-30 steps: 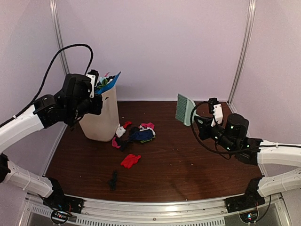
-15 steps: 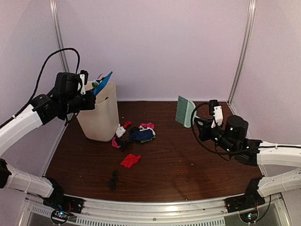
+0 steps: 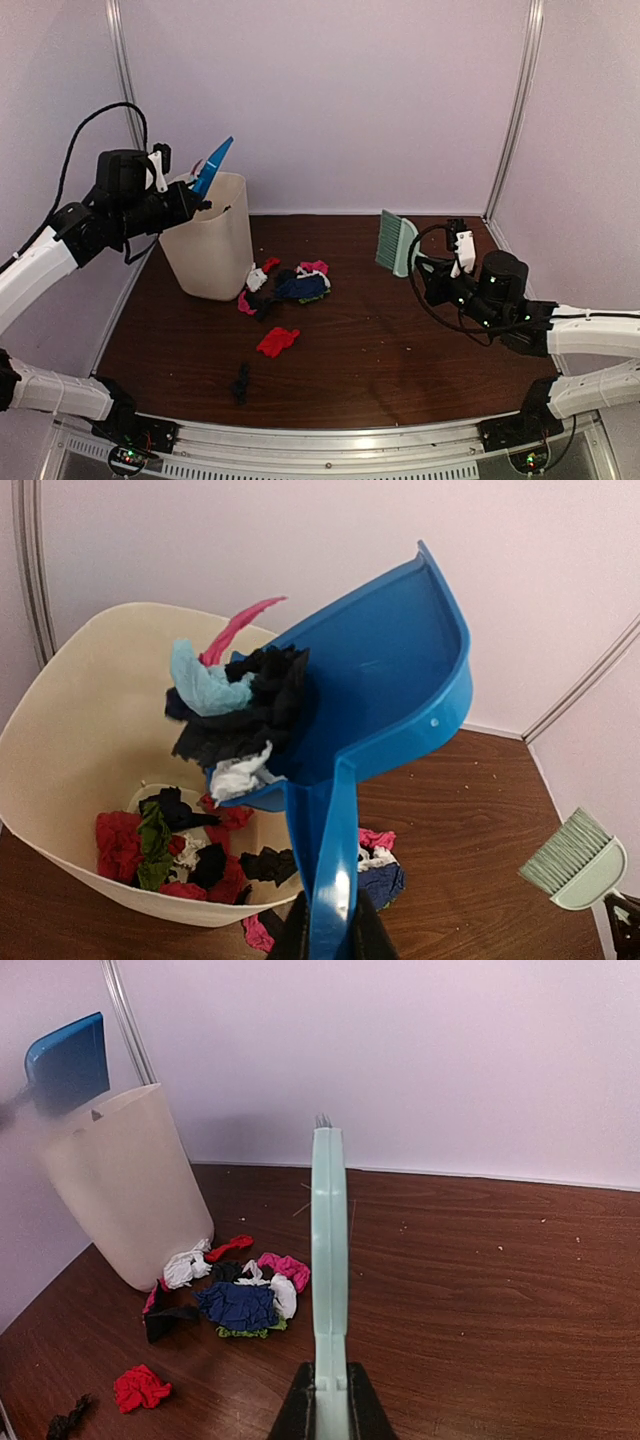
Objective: Sweep away the paper scraps from the table
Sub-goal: Dump the paper scraps in the dustpan into the trash bin.
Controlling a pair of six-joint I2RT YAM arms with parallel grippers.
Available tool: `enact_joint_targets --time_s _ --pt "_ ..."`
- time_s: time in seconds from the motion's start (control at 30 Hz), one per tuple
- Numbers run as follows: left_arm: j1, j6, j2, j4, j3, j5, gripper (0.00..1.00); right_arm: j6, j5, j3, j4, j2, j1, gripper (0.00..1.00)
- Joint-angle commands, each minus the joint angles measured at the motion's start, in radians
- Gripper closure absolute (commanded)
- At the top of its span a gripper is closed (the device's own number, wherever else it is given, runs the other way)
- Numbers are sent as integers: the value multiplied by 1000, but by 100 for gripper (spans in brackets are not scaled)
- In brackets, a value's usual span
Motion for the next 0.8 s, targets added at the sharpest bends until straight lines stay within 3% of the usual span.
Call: enact_joint_targets --time_s 0.0,0.5,0.77 --pt "11 -69 4 46 32 48 100 4 20 -8 26 -21 -6 100" --pt "56 -300 -22 111 44 127 100 2 7 -14 7 -51 -7 100" --pt "83 -494 -73 263 -45 266 100 3 -3 -13 -8 -55 -6 100"
